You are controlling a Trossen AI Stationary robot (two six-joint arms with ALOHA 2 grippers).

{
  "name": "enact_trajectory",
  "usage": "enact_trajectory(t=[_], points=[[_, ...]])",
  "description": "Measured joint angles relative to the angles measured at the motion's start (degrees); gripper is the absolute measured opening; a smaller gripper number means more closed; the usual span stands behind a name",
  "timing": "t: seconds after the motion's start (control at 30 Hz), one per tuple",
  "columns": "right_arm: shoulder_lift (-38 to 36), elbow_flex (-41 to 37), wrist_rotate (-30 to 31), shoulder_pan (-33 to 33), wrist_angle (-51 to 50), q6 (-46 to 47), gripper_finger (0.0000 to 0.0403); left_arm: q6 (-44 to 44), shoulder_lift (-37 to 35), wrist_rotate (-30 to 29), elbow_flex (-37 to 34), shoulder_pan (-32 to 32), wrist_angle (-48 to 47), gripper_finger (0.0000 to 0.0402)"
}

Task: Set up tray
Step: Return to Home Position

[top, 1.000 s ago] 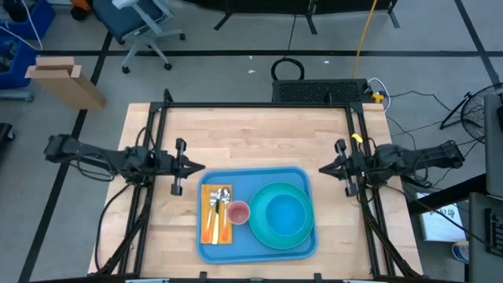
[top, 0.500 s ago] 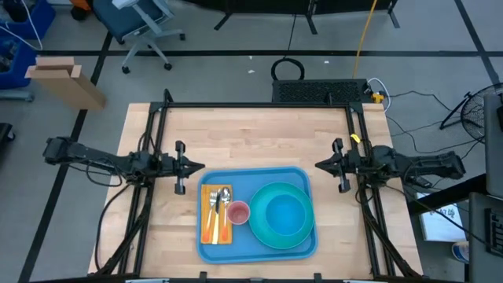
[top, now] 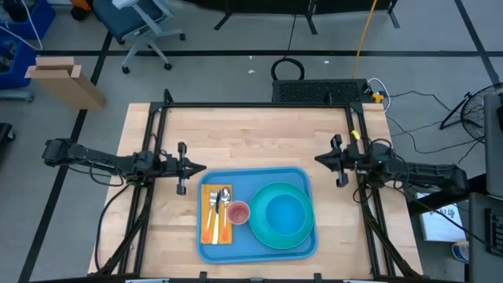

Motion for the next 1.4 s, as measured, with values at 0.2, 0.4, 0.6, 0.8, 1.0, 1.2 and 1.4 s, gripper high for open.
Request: enact_trajectory(t=[0.2,0.4,0.6,0.8,1.0,1.2,1.4], points=[[0.05,-0.85,-0.26,-3.36,-2.93,-0.17,0.0000,-1.00,0.00,0.02,0.00,0.00,-2.24,0.0001],[0.07,-0.91,-0.24,-5.74,-7.33,-1.57,0.0000,-0.74,0.00,0.11,0.02,0.00,-5.17,0.0001],[0.01,-0.98,-0.26,-6.03,-6.13,-4.25,0.0000,-0.18,0.00,1.90,0.02,0.00,-6.83,0.0001],[0.04,-1.02,-0.26,-6.15,-5.30,-4.61,0.0000,1.22,0.00,2.11,0.02,0.00,-6.30,0.0001],[0.02,-1.09,-0.29,-6.15,-1.27,-4.59,0.0000,4.04,-1.39,4.38,0.04,-0.02,-3.89,0.0001],[0.02,-1.09,-0.31,-6.15,-2.36,-3.74,0.0000,4.09,-6.87,3.04,0.07,-2.25,-9.33,0.0001],[0.02,-1.11,-0.62,-6.15,-2.56,-3.64,0.0000,6.59,-14.05,0.47,0.07,-3.54,-16.28,0.0000]])
